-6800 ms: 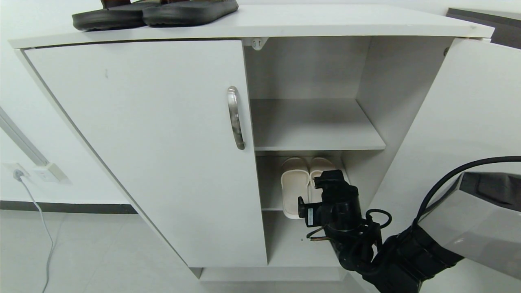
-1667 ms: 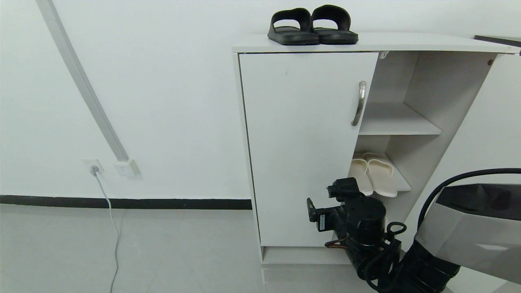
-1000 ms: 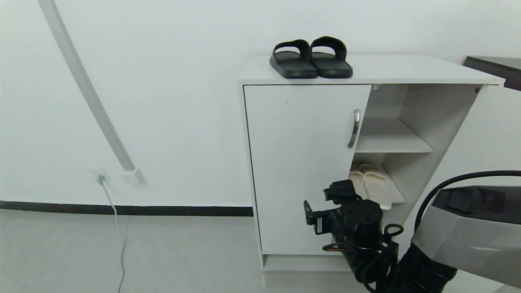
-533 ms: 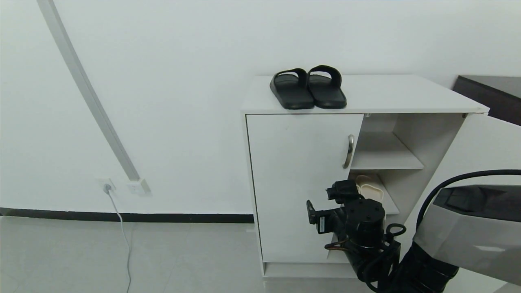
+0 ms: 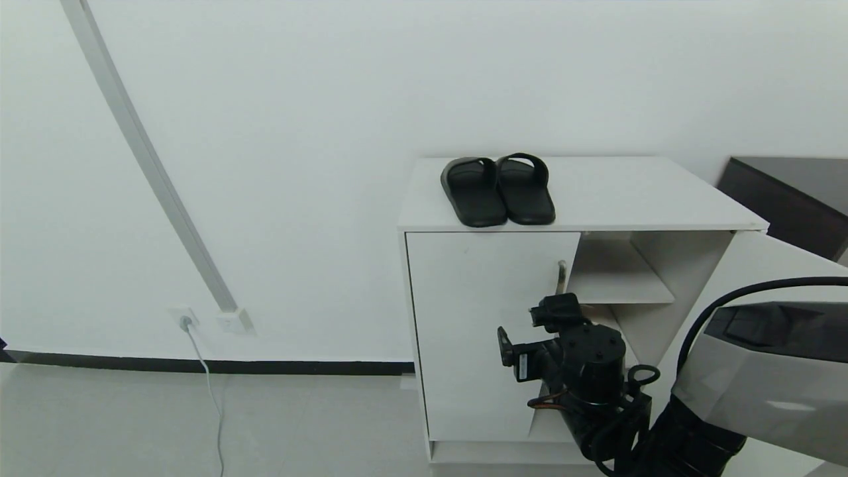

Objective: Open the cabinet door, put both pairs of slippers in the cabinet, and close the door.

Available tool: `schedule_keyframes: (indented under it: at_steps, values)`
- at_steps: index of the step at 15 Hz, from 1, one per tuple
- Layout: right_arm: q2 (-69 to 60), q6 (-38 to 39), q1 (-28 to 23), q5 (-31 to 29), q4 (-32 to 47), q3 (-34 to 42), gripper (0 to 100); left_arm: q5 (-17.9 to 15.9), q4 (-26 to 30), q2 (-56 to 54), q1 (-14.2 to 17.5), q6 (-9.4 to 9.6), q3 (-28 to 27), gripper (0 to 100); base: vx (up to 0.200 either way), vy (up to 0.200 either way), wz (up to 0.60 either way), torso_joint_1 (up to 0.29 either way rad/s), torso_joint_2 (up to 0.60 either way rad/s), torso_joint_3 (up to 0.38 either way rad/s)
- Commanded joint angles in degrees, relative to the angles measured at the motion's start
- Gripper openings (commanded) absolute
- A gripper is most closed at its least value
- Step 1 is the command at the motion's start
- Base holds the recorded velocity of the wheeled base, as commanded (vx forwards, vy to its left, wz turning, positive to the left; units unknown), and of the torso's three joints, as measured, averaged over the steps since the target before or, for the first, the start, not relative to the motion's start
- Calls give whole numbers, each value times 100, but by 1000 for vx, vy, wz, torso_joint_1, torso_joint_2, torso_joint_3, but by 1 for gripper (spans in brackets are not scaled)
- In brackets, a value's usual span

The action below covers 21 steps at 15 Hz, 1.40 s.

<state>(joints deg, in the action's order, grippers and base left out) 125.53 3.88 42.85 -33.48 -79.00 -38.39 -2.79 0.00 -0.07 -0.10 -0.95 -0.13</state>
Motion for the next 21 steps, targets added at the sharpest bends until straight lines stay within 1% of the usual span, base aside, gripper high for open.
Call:
schedule_keyframes:
  at_steps: [1, 12, 19, 21]
  values:
    - [7, -1, 4, -1, -2, 7, 100, -2, 0, 7, 1, -2, -4, 0, 0, 0, 0, 212, -525, -315]
    - [68, 17, -31, 34, -11, 16, 100, -2, 0, 7, 1, -2, 5, 0, 0, 0, 0, 242, -562, -324]
    - [33, -1, -119, 43, -142, 42, 100, -2, 0, 7, 1, -2, 5, 0, 0, 0, 0, 181, -399, -217]
    - [42, -10, -145, 43, -151, 42, 100, -2, 0, 7, 1, -2, 5, 0, 0, 0, 0, 63, -142, -71]
